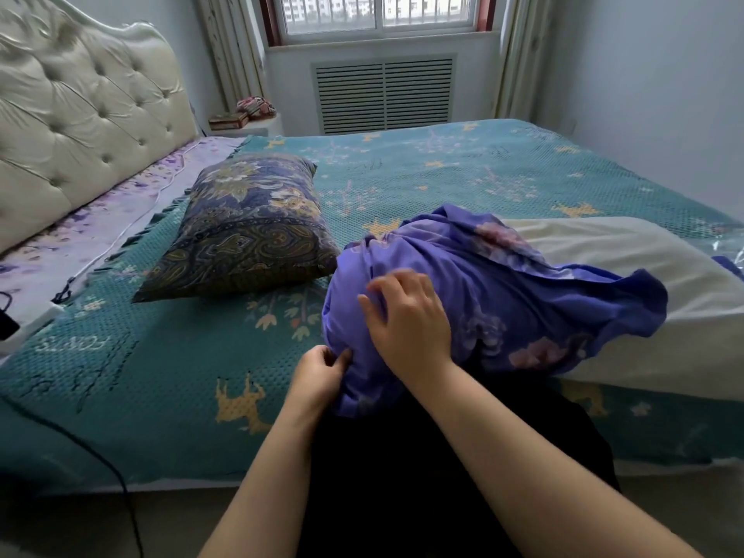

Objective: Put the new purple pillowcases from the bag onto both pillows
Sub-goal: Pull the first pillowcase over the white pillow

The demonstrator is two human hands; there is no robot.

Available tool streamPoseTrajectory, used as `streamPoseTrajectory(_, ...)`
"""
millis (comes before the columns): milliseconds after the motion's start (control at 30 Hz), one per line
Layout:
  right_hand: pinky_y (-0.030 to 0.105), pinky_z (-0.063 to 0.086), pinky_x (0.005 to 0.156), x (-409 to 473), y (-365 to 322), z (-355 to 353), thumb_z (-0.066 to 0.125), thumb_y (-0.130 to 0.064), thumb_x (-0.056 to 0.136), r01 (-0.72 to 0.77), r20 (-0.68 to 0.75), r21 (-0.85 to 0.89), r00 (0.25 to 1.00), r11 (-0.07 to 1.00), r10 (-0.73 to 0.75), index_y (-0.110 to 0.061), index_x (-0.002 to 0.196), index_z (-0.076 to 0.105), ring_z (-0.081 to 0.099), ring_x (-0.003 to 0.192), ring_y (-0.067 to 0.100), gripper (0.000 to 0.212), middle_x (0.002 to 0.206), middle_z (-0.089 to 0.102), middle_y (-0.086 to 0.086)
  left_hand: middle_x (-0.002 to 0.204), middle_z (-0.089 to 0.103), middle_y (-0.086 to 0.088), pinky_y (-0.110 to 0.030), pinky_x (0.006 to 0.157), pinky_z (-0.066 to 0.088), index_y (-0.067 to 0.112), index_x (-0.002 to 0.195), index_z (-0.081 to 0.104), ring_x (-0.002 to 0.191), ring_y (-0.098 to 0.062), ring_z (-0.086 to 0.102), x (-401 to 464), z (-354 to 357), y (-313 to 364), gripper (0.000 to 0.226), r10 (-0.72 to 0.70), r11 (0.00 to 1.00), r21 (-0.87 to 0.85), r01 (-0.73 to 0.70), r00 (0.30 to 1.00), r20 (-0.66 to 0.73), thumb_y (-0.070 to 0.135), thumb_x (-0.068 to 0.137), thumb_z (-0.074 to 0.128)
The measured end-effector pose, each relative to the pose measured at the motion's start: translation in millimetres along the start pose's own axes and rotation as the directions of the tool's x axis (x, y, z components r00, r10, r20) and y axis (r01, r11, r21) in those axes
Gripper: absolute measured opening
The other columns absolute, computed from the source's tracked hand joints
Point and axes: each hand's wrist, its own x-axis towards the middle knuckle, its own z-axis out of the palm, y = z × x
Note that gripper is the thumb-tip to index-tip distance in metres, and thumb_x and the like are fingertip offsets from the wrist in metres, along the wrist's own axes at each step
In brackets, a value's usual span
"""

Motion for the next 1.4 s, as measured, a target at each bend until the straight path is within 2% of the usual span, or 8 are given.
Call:
streamPoseTrajectory(167, 0.041, 0.035, 0.1, 59.7, -11.0, 25.0, 0.05, -0.056, 0.089, -0.05, 0.585, -0.427, 0.746, 0.903, 0.318, -0.005, 0.137, 0.037, 0.039, 0.125, 0.034, 0.071, 0.138, 0.041, 0.016, 0.07, 0.058, -0.001, -0.034, 0.064, 0.039, 0.018, 0.069, 0.049, 0.08, -0.028, 0.059, -12.4, -3.9, 0.1, 0.032, 0.069, 0.976, 0.211, -0.057, 0.997, -0.047, 0.042, 0.086, 0.061)
streamPoseTrajectory(367, 0.032, 0.038, 0.073, 61.0, 17.7, 21.0, 0.053, -0.03, 0.093, -0.334, 0.386, 0.048, 0.875, 0.941, 0.291, -0.011, 0.094, 0.056, 0.056, 0.092, 0.025, 0.019, 0.103, 0.061, 0.009, 0.136, 0.044, -0.007, -0.034, 0.106, 0.031, 0.016, 0.131, 0.044, 0.128, -0.025, 0.04, -9.0, -18.6, -1.4, 0.069, 0.251, 0.941, 0.27, -0.205, 0.957, -0.144, 0.04, 0.075, 0.074)
streamPoseTrajectory(533, 0.026, 0.037, 0.067, 33.7, 46.0, 18.3, 0.058, -0.023, 0.091, -0.72, 0.258, 0.547, 0.63, 0.427, 0.732, -0.009, 0.074, 0.054, 0.046, 0.062, 0.012, 0.023, 0.064, 0.051, -0.004, 0.131, 0.056, -0.003, -0.033, 0.104, 0.039, 0.015, 0.135, 0.046, 0.119, -0.017, 0.052, 6.5, -17.9, 4.1, 0.067, 0.299, 0.946, 0.069, -0.316, 0.936, 0.185, 0.035, 0.077, 0.072)
streamPoseTrajectory(667, 0.029, 0.039, 0.067, 26.2, 52.9, 24.6, 0.053, -0.024, 0.095, -0.737, 0.326, 0.656, 0.47, 0.162, 0.82, -0.017, 0.069, 0.048, 0.04, 0.062, 0.01, 0.028, 0.067, 0.047, -0.004, 0.085, 0.061, -0.003, -0.029, 0.071, 0.04, 0.013, 0.088, 0.059, 0.086, -0.02, 0.058, 3.7, -16.4, 10.3, 0.028, 0.19, 0.979, -0.097, -0.182, 0.978, 0.084, 0.037, 0.097, 0.046)
streamPoseTrajectory(767, 0.029, 0.04, 0.069, 25.0, 54.8, 26.8, 0.053, -0.026, 0.096, -0.736, 0.323, 0.65, 0.494, 0.19, 0.808, -0.018, 0.07, 0.049, 0.04, 0.061, 0.009, 0.027, 0.066, 0.046, -0.005, 0.086, 0.064, -0.009, -0.033, 0.068, 0.04, 0.018, 0.076, 0.053, 0.091, -0.029, 0.061, 4.4, -18.8, 11.2, 0.033, 0.146, 0.97, 0.194, -0.15, 0.989, 0.035, 0.041, 0.097, 0.042)
streamPoseTrajectory(933, 0.03, 0.044, 0.075, 25.2, 59.6, 28.3, 0.056, -0.029, 0.094, -0.718, 0.296, 0.644, 0.552, 0.264, 0.78, -0.014, 0.075, 0.054, 0.046, 0.066, 0.009, 0.024, 0.07, 0.052, -0.006, 0.122, 0.051, -0.006, -0.039, 0.096, 0.042, 0.019, 0.122, 0.048, 0.111, -0.025, 0.053, -12.3, -17.8, 17.8, 0.046, 0.301, 0.907, 0.326, -0.267, 0.952, -0.057, 0.047, 0.086, 0.058)
streamPoseTrajectory(1200, 0.023, 0.038, 0.061, 31.1, 60.2, 27.2, 0.061, -0.026, 0.091, -0.677, 0.276, 0.541, 0.703, 0.499, 0.655, -0.011, 0.076, 0.053, 0.046, 0.058, 0.006, 0.023, 0.064, 0.052, -0.005, 0.143, 0.034, -0.012, -0.041, 0.102, 0.038, 0.018, 0.15, 0.002, 0.128, -0.031, 0.041, -37.3, -9.7, 24.6, 0.118, 0.078, 0.722, 0.646, -0.248, 0.957, 0.28, 0.071, 0.066, 0.065)
streamPoseTrajectory(1400, 0.029, 0.04, 0.07, 24.8, 44.2, 2.8, 0.064, -0.036, 0.087, -0.488, 0.264, 0.244, 0.865, 0.838, 0.427, -0.017, 0.082, 0.058, 0.059, 0.083, 0.019, 0.021, 0.083, 0.062, -0.002, 0.107, 0.058, -0.002, -0.037, 0.081, 0.046, 0.022, 0.101, 0.049, 0.102, -0.024, 0.055, -38.4, -27.5, 41.2, 0.054, 0.366, 0.69, 0.656, -0.305, 0.93, 0.048, 0.065, 0.072, 0.062)
